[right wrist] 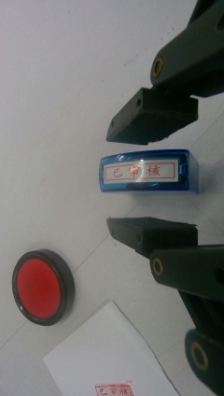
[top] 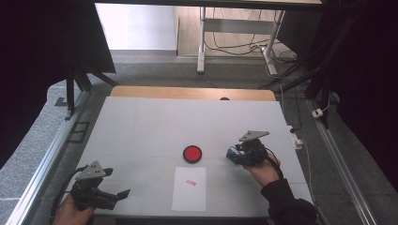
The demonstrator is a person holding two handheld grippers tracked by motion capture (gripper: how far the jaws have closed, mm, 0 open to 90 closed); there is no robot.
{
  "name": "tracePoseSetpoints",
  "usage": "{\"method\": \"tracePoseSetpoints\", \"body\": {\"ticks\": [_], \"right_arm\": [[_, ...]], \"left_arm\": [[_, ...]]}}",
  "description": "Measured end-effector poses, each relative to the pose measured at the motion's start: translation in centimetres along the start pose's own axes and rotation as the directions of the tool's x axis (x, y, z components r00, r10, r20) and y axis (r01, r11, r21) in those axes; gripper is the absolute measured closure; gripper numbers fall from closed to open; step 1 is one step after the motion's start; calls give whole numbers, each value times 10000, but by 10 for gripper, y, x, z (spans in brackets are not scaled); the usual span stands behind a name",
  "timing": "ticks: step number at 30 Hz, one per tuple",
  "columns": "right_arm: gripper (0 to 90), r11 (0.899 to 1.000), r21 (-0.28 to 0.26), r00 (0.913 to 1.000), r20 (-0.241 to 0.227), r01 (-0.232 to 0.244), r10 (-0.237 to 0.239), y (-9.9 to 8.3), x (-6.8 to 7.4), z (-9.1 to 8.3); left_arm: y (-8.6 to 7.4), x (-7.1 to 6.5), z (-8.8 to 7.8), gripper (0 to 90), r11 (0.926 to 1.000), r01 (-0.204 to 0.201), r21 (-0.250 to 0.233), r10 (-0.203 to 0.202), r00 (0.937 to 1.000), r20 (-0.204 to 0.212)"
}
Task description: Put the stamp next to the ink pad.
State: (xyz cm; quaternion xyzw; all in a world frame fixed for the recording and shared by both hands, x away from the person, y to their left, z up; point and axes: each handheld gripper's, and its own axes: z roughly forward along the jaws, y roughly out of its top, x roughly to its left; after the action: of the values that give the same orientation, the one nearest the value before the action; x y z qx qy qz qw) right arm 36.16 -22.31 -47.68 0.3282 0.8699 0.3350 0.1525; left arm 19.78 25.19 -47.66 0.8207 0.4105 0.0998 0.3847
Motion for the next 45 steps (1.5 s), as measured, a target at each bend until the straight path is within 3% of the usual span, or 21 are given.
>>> {"method": "tracePoseSetpoints", "body": {"ticks": [7, 24, 32, 40, 45], "right_arm": [[414, 9999, -141, 10000, 54, 18, -17, 2, 4, -3], [212, 9961, -761, 9990, -135, -439, 430, 6, 9, -16], [122, 9966, -727, 9990, -233, -399, 383, 8, 18, -22], [11, 9928, -854, 9957, -460, -841, 804, 7, 22, -34], [0, 9913, -1101, 9970, -361, -715, 679, 5, 30, -44]], "left_arm": [[0, 0, 0, 6, 10000, 1, -3, -1, 10000, -5], [0, 0, 0, 6, 10000, 6, -16, -7, 10000, -42], [-1, 0, 0, 6, 10000, 21, -3, -21, 10000, -48], [0, 0, 0, 6, 10000, 6, 27, -5, 10000, -75], [0, 0, 0, 6, 10000, 7, 32, -7, 10000, -71]]}}
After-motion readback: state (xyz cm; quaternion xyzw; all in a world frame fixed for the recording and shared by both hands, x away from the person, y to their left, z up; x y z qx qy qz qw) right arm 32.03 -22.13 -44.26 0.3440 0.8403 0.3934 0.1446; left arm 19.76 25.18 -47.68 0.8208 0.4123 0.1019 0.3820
